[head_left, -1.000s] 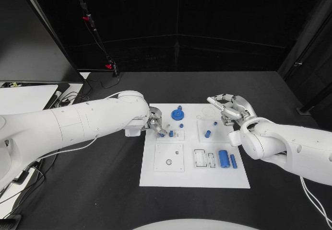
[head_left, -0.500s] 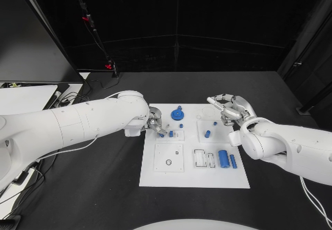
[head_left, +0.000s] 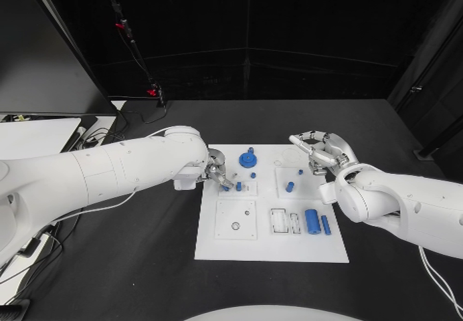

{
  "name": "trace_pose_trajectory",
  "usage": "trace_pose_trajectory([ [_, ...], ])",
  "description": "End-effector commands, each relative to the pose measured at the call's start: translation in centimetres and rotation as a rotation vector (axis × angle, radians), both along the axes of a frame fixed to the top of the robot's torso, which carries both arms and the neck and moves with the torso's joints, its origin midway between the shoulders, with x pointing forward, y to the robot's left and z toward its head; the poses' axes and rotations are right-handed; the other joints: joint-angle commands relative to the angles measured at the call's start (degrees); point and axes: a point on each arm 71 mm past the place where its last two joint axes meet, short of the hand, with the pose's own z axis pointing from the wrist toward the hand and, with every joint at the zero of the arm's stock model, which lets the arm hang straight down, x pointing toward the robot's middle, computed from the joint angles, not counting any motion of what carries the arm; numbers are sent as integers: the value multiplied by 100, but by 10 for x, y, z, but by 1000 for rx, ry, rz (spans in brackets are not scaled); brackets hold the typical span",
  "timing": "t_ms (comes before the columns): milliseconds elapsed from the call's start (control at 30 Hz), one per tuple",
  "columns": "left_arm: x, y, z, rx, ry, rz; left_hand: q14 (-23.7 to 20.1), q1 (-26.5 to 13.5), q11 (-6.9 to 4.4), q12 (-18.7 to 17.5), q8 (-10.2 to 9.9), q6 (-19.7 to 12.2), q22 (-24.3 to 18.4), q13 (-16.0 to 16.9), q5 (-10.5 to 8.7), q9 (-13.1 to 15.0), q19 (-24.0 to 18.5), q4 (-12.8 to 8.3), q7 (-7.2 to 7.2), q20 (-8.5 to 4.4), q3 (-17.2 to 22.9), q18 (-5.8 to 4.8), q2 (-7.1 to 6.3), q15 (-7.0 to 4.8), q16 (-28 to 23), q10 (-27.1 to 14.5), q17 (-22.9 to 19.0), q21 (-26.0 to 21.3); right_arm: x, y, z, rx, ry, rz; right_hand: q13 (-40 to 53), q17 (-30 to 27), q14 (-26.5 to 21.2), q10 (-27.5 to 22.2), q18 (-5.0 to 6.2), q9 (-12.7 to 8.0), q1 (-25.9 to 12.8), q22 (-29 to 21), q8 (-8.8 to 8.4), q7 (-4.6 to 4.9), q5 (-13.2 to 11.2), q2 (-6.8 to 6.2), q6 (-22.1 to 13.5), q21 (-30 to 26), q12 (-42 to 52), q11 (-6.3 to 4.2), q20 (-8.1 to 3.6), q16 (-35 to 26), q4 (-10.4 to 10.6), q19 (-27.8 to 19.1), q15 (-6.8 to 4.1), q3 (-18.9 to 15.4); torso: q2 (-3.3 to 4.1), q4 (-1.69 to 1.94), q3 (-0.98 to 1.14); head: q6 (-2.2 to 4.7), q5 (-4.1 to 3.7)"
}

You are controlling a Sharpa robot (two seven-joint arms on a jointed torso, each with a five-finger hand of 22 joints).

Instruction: Assemble the parts on the task board

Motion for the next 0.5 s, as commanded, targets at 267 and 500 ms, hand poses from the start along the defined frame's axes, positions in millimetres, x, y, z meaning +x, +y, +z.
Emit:
trace_pose_trajectory([
  [267, -3, 7, -11, 64, 23, 8, 602, -390, 40, 8, 51, -250, 1284, 1505, -224, -118, 1, -2, -119, 63, -472, 71, 35, 37, 5, 598, 1510, -33, 0, 1, 1, 2, -7, 0, 1509, 1509, 585, 607, 51, -5, -3, 1375, 3, 322, 25, 70, 41, -25, 19, 40, 55, 14, 36, 338, 35, -10, 1, -3, -1, -1, 9],
  [500, -3, 7, -11, 64, 22, 5, 602, -606, 54, 8, 85, -255, 1283, 1505, -225, -171, -3, 0, -103, 71, -739, 72, 26, 49, 5, 598, 1510, -36, 0, 1, 1, 1, -7, -1, 1509, 1509, 585, 607, 51, -5, -3, 1375, 3, 322, 25, 70, 41, -25, 19, 40, 55, 14, 36, 338, 35, -10, -1, -2, 0, -3, 9],
])
